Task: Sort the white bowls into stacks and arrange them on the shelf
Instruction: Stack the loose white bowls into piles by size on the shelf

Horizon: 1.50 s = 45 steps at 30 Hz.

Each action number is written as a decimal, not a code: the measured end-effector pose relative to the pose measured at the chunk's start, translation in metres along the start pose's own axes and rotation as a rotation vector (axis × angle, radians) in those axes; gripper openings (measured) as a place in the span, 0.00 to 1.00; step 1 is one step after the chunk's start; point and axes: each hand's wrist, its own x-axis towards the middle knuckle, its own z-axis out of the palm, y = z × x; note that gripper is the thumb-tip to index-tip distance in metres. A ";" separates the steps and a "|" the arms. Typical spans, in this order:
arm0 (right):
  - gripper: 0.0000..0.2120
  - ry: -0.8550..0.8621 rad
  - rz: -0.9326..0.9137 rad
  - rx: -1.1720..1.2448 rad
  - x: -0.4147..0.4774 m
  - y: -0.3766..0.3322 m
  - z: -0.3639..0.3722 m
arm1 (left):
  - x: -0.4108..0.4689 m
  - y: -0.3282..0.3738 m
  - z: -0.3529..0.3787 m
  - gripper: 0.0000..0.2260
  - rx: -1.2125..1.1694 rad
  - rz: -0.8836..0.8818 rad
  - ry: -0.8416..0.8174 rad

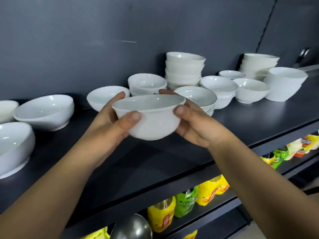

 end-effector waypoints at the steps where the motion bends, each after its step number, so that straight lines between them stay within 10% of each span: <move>1: 0.50 -0.021 -0.013 0.006 -0.007 -0.005 -0.009 | 0.003 -0.001 0.012 0.36 0.038 0.055 -0.044; 4: 0.41 -0.117 -0.061 0.015 -0.024 -0.019 -0.037 | 0.015 -0.007 0.048 0.21 0.046 0.113 -0.075; 20: 0.46 0.230 -0.178 -0.071 -0.090 -0.059 -0.226 | 0.082 -0.060 0.144 0.21 1.084 -0.100 0.397; 28: 0.44 0.187 -0.160 -0.097 -0.078 -0.051 -0.233 | 0.094 -0.047 0.138 0.02 0.857 -0.195 0.344; 39: 0.46 0.147 -0.221 -0.173 -0.072 -0.049 -0.213 | 0.079 -0.059 0.141 0.13 0.954 -0.135 0.406; 45: 0.50 0.020 -0.307 -0.137 -0.058 -0.062 -0.154 | 0.023 -0.025 0.155 0.16 0.551 0.051 0.508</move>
